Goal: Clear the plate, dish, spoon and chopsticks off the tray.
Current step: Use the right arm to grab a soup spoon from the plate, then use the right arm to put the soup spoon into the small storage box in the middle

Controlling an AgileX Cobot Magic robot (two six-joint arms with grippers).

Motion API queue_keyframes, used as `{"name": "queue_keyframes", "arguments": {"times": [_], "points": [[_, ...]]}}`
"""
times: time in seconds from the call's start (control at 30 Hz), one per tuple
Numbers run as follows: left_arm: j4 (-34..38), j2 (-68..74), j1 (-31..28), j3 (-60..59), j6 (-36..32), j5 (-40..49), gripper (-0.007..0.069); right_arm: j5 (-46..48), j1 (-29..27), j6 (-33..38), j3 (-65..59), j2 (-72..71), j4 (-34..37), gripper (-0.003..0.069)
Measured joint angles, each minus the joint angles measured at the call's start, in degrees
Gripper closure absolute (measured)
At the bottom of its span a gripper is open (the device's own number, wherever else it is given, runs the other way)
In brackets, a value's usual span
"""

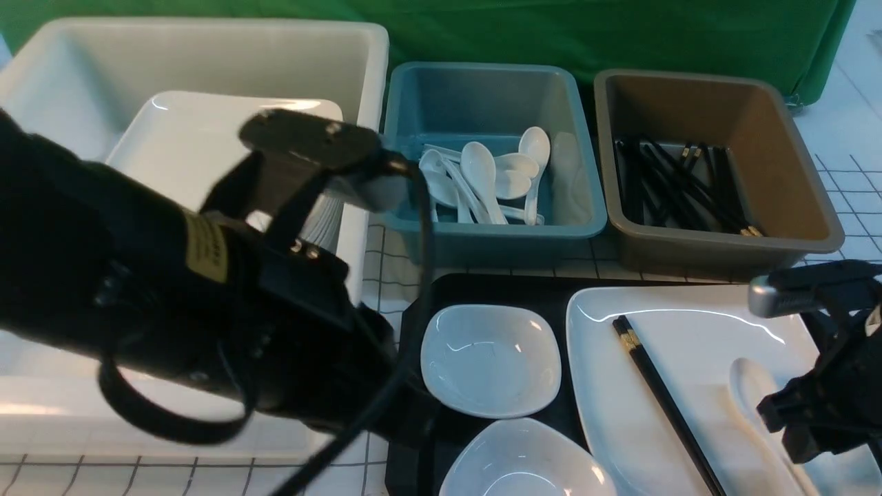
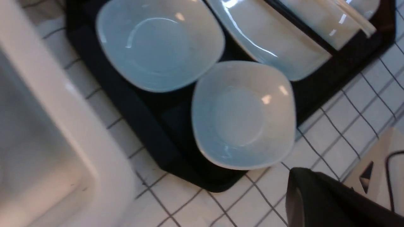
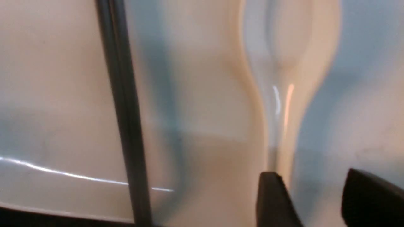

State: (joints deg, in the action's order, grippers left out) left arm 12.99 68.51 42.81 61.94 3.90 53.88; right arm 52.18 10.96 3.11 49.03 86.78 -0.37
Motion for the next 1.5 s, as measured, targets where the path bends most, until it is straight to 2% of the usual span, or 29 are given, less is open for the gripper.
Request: {"name": "queue_keyframes", "arguments": {"times": [0.03,0.07,0.17,0.3,0.33,0.4,0.5,0.73,0.87,1.1,1.33,1.5], "points": [[0.0,2.06,2.43,0.0,0.47,0.0,0.0637,-1.0,0.85,0.06,0.0,1.9,0.37,0.0239],[-0.08,3.38,3.25,0.0,0.65,-0.05,0.0637,-1.5,1.24,0.06,0.0,2.74,0.37,0.021],[-0.39,6.69,4.27,0.0,0.79,-0.4,0.0637,-2.21,1.51,0.01,0.0,4.68,0.37,0.0202],[-0.59,10.28,4.34,0.0,0.4,-3.43,0.0637,-2.65,1.51,-0.1,0.08,6.6,0.37,0.0302],[-0.59,10.43,4.34,0.0,0.28,-3.84,0.0637,-2.64,1.51,-0.1,0.08,6.66,0.37,0.0308],[0.4,12.05,4.34,0.0,-2.61,-6.22,0.0637,-2.64,1.51,0.11,0.13,6.97,0.37,0.0421],[2.05,13.01,4.34,0.0,-3.9,-9.28,0.0637,-2.52,1.51,0.99,0.13,6.97,0.37,0.0535],[3.96,13.23,4.34,0.0,-10.22,-17.22,0.0634,-1.53,1.51,1.74,0.19,3.56,1.79,0.053],[3.7,13.23,3.94,0.78,-11.27,-19.65,0.0629,-0.77,1.51,5.02,2.17,-3.53,6.69,0.053],[2.78,13.23,-2.87,9.43,-11.39,-17.2,0.0628,1.58,2.33,13.58,17.41,-4.65,20.18,0.053],[2.18,13.18,-13.27,14.76,-11.46,-14.61,0.0628,1.86,7.9,13.82,44.53,12.05,22.46,0.053],[1.95,13.18,-16.82,14.76,-10.99,-14.34,0.0628,1.82,8.97,10.34,60.96,25.75,22.68,0.053]]}}
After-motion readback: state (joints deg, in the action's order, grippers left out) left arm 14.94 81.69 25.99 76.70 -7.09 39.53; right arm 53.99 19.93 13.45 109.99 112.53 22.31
